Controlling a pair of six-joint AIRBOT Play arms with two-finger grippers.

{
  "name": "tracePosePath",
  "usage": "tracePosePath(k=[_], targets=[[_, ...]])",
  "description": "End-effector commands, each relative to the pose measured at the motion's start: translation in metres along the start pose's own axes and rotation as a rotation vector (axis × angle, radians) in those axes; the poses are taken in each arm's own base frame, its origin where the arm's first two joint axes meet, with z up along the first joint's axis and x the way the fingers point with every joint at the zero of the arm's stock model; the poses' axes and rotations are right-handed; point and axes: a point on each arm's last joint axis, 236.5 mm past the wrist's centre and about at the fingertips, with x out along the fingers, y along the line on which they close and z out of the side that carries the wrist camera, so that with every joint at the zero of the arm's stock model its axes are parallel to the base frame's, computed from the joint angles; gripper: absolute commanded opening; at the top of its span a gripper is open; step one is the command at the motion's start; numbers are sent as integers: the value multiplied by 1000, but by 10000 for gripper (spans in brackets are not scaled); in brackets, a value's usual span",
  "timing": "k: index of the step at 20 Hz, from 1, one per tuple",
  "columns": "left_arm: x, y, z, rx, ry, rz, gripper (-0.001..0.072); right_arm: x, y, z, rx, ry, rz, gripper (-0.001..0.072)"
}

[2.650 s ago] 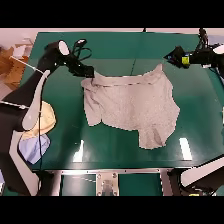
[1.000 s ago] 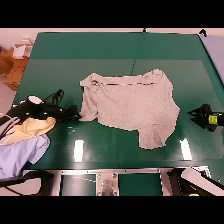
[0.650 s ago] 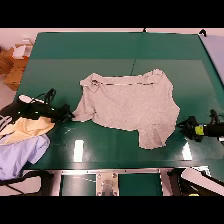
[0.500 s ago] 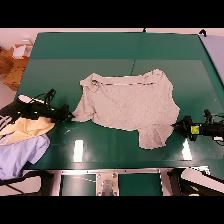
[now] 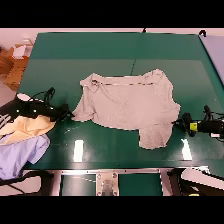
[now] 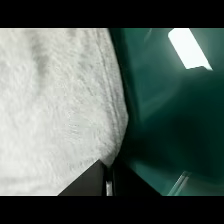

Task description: Fold the shirts.

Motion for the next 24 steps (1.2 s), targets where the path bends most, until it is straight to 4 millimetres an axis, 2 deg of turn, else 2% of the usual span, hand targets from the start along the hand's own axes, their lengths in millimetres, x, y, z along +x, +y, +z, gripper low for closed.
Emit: tracePosePath(k=[1,2,3,4,5,7,8,10,11,13,14,16,18,20,21,23,24], targets=[[-40,-46,24,110,-58,-42,18,-52,80,33,-111,-72,182,13],[-66,-73,37,162,-123,-56,19,-86,119,47,-183,-143,257,13],[-101,-108,49,239,-207,-75,19,-123,161,55,-259,-223,336,13],[-138,-145,56,327,-298,-95,19,-168,206,56,-351,-314,416,13],[-183,-187,59,429,-414,-118,18,-213,246,49,-446,-408,469,13],[-275,-266,47,615,-660,-145,19,-291,307,22,-648,-589,511,13],[-317,-301,32,706,-777,-155,19,-331,335,0,-751,-690,521,13],[-394,-362,-14,876,-990,-173,19,-402,380,-48,-923,-902,520,13],[-425,-386,-43,958,-1074,-177,19,-431,397,-73,-991,-1002,517,13],[-469,-415,-89,1073,-1212,-156,19,-480,421,-122,-1110,-1190,483,13],[-484,-421,-106,1095,-1263,-142,19,-493,425,-137,-1146,-1248,447,14],[-500,-414,-116,1063,-1326,-70,19,-510,427,-155,-1165,-1322,377,13],[-498,-385,-97,961,-1301,52,19,-515,425,-154,-1168,-1352,330,14],[-482,-356,-71,875,-1235,131,19,-510,418,-140,-1134,-1331,307,14],[-469,-345,-57,845,-1192,140,19,-501,413,-128,-1114,-1293,306,14],[-438,-320,-28,793,-1099,159,20,-473,397,-99,-1054,-1189,300,14],[-417,-303,-10,767,-1038,172,19,-454,384,-78,-1000,-1126,304,14]])
